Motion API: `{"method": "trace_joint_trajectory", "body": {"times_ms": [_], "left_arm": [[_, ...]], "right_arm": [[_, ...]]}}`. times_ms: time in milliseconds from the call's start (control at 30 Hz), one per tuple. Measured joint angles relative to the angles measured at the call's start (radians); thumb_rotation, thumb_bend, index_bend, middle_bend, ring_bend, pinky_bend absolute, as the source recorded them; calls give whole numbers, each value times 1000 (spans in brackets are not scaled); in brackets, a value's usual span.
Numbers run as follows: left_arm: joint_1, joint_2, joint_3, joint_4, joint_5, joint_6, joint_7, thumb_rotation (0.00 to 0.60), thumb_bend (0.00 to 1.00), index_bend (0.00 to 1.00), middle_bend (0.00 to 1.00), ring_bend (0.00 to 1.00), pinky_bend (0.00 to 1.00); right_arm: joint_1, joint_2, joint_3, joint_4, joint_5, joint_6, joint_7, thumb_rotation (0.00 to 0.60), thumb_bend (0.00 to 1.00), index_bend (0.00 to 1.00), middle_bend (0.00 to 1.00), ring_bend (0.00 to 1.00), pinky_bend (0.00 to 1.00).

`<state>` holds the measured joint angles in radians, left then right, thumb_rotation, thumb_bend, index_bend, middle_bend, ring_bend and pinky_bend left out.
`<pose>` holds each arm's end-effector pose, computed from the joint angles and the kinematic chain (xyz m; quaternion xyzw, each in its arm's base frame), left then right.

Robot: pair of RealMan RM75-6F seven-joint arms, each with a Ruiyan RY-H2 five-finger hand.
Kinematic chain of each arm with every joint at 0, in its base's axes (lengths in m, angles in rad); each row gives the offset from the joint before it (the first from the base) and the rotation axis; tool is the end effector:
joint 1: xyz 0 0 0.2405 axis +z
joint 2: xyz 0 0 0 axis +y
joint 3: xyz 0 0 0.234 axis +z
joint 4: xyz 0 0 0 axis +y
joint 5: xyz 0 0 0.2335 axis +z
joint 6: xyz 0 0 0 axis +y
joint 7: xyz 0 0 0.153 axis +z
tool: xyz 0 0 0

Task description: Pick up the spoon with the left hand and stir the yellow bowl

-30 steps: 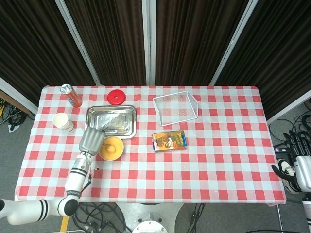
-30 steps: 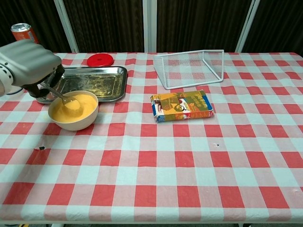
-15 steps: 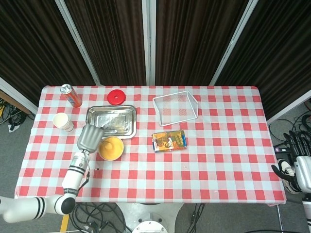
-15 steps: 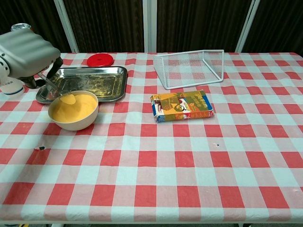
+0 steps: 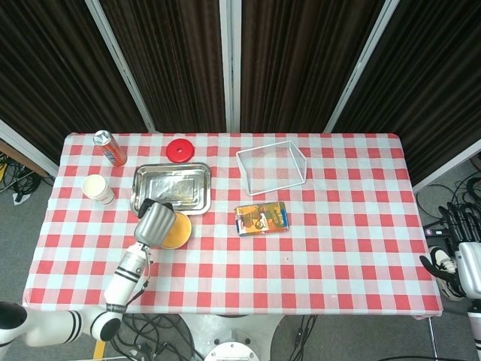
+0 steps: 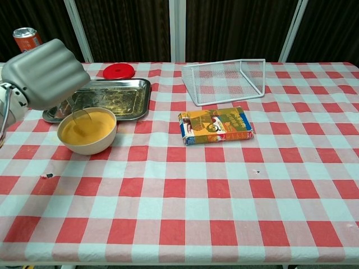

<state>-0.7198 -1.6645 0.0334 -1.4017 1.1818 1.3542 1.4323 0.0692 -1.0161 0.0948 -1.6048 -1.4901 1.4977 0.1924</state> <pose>-0.1469 0.3013 -0.0472 -0.7731 0.1022 -0.1155 0.6152 -0.3103 -0.1965 0.1708 0.5593 -0.3984 0.4293 0.5866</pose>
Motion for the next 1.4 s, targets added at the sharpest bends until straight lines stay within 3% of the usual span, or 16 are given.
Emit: {"method": "trace_joint_trajectory", "body": {"times_ms": [367,533,900,1133,1400], "left_arm": [[5,1,2,31,93,18,63,600,447,683,925,915,925],[8,-4,-14,37,86,16,108,600,447,678,925,915,925],[15,-28,-45,97,110,-4,77,600,448,732,930,920,929],[30,-40,-42,88,80,-24,152,600,448,775,931,919,929],[43,-40,-74,17,-13,-16,304,600,447,815,947,919,928]], "right_arm": [[-6,6,0,-8,0,8,-4,600,127,0,0,0,0],[-5,7,0,-12,-3,9,-7,600,127,0,0,0,0],[-9,9,0,-16,-2,16,-9,600,127,0,0,0,0],[-9,9,2,-17,-1,17,-15,600,127,0,0,0,0],[-13,9,3,-19,0,23,-18,600,127,0,0,0,0]]}}
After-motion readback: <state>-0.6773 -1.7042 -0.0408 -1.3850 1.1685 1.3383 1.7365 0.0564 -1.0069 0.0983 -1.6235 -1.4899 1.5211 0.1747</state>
